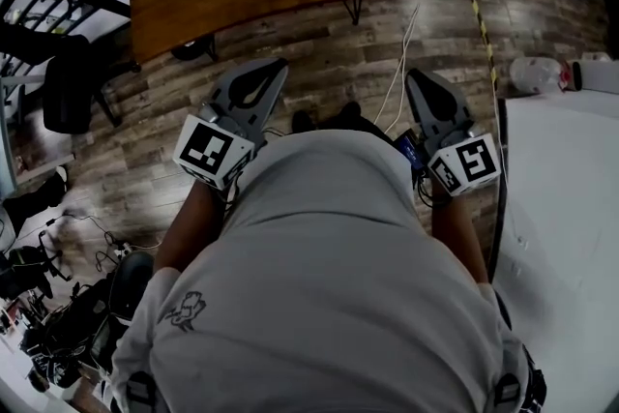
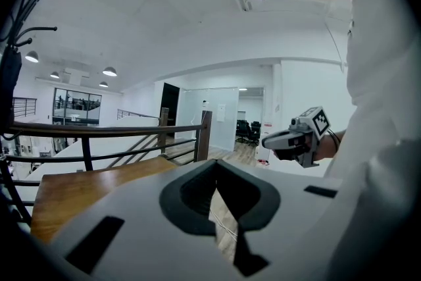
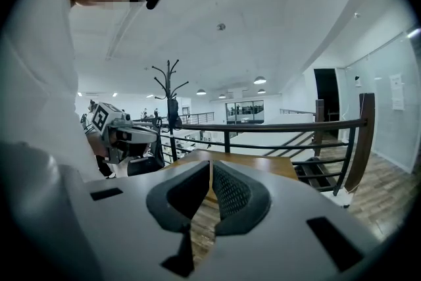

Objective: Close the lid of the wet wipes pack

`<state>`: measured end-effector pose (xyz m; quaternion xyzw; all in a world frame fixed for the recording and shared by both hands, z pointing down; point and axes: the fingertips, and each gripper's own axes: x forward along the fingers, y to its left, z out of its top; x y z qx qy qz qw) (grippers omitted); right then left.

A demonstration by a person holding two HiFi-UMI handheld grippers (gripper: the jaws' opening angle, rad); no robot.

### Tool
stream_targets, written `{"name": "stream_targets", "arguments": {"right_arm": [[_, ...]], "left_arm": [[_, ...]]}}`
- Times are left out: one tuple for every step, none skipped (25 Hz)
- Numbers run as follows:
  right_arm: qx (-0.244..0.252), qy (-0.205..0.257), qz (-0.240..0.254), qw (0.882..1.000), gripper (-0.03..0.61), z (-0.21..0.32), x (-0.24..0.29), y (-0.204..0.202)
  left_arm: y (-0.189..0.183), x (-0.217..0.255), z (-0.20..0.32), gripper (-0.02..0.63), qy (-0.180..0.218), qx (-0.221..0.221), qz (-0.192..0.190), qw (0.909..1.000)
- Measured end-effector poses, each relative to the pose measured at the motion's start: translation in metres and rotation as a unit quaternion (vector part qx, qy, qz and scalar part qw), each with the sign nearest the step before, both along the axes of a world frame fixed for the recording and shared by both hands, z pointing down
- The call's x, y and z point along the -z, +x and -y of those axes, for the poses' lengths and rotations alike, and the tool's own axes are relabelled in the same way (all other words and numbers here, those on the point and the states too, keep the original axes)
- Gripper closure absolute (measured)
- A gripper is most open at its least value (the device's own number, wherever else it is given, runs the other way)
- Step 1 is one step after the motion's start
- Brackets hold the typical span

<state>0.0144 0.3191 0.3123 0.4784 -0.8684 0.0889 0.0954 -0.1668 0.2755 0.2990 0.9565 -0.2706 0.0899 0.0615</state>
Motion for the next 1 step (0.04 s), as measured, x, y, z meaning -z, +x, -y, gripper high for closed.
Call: {"name": "stream_targets", "arguments": {"right_arm": [[0.0, 0.0, -0.001, 1.0, 0.538, 0.0017, -0.0002, -0.0008]], "left_arm": [[-0.0007, -0.0008, 0.0024, 0.601, -0.002, 0.0, -0.001, 1.0]]}}
